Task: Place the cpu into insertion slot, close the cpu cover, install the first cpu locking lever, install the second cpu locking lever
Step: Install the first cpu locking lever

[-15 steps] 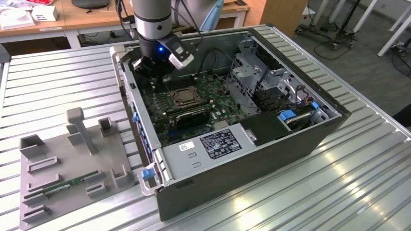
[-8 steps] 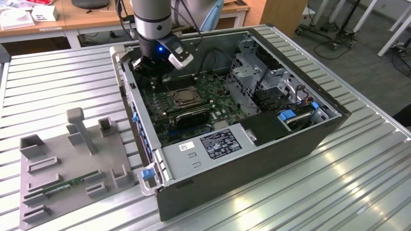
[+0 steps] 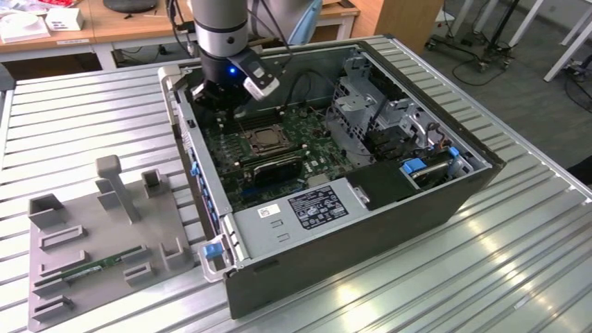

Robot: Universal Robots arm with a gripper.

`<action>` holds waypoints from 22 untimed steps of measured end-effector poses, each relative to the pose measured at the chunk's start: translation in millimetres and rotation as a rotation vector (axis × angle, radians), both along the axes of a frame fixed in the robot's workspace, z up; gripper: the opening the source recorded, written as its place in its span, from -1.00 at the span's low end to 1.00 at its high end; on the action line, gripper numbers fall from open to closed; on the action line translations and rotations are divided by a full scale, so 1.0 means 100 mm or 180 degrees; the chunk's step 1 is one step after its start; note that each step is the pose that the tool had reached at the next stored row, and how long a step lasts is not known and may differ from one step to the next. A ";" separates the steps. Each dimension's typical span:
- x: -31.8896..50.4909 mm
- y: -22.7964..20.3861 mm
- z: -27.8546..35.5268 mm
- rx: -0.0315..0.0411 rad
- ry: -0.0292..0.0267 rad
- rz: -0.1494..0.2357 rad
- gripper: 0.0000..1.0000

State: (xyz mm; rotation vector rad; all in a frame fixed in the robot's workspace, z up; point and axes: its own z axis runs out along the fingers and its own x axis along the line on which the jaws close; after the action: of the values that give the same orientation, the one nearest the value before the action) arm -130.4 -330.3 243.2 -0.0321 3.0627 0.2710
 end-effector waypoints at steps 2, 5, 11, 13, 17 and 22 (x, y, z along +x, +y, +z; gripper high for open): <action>0.002 0.000 0.000 0.0001 0.0000 0.0000 -0.79; 0.007 0.001 0.000 0.0002 0.0000 0.0000 -0.79; 0.116 0.000 -0.001 0.0011 0.0000 0.0000 -0.79; 0.162 0.000 -0.001 0.0013 0.0000 0.0000 -0.79; 0.257 0.000 -0.001 0.0016 0.0000 0.0000 -0.79; 0.362 0.000 -0.001 0.0018 0.0000 0.0000 -0.79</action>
State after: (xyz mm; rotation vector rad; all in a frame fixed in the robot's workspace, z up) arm -94.2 -330.2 243.1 -0.0318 3.0618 0.2797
